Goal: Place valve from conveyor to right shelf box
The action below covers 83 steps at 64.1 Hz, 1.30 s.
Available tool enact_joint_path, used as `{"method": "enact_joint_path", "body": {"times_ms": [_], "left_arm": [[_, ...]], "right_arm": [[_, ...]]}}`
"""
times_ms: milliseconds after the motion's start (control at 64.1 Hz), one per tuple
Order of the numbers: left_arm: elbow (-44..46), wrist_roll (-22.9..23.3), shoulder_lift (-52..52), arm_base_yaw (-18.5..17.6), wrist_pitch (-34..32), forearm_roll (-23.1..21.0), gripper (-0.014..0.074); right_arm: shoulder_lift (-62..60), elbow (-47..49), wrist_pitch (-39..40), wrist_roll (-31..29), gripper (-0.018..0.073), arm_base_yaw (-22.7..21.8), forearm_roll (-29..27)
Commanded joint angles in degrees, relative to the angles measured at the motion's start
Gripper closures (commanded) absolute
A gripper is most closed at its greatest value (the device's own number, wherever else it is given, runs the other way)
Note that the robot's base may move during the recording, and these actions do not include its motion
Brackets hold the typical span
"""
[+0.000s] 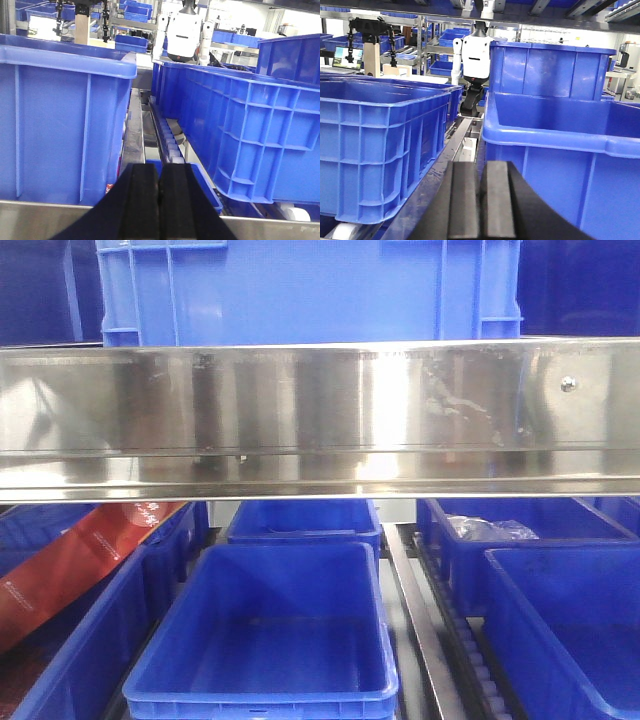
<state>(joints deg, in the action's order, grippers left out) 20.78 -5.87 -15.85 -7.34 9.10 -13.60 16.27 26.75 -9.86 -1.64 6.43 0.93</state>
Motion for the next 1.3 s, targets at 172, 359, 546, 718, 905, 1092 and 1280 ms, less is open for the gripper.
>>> {"method": "enact_joint_path", "body": {"times_ms": [172, 359, 546, 718, 905, 1092, 1280], "left_arm": [[-0.1, 0.1, 0.3, 0.1, -1.2, 0.2, 0.0707], [-0.1, 0.1, 0.3, 0.1, -1.2, 0.2, 0.0707], [-0.1, 0.1, 0.3, 0.1, -1.2, 0.2, 0.0707], [-0.1, 0.1, 0.3, 0.1, -1.2, 0.2, 0.0707], [-0.1, 0.1, 0.3, 0.1, -1.2, 0.2, 0.0707], [-0.1, 0.1, 0.3, 0.1, -1.2, 0.2, 0.0707], [-0.1, 0.1, 0.3, 0.1, -1.2, 0.2, 0.0707]], "right_arm": [[-2.1, -0.4, 0.3, -0.2, 0.0727, -0.4, 0.3], [-10.7, -9.5, 0.3, -0.2, 0.0727, -1.9, -2.7], [-16.3, -21.1, 1.5, -0.2, 0.0727, -3.6, -5.9], [-16.3, -26.7, 5.8, -0.2, 0.0727, -3.8, -5.9], [-16.3, -26.7, 10.3, -0.2, 0.0727, -3.8, -5.9], [-16.3, -26.7, 8.9, -0.2, 0.0727, -3.8, -5.9], [-16.3, -26.7, 8.1, -0.2, 0.0727, -3.8, -5.9]]}}
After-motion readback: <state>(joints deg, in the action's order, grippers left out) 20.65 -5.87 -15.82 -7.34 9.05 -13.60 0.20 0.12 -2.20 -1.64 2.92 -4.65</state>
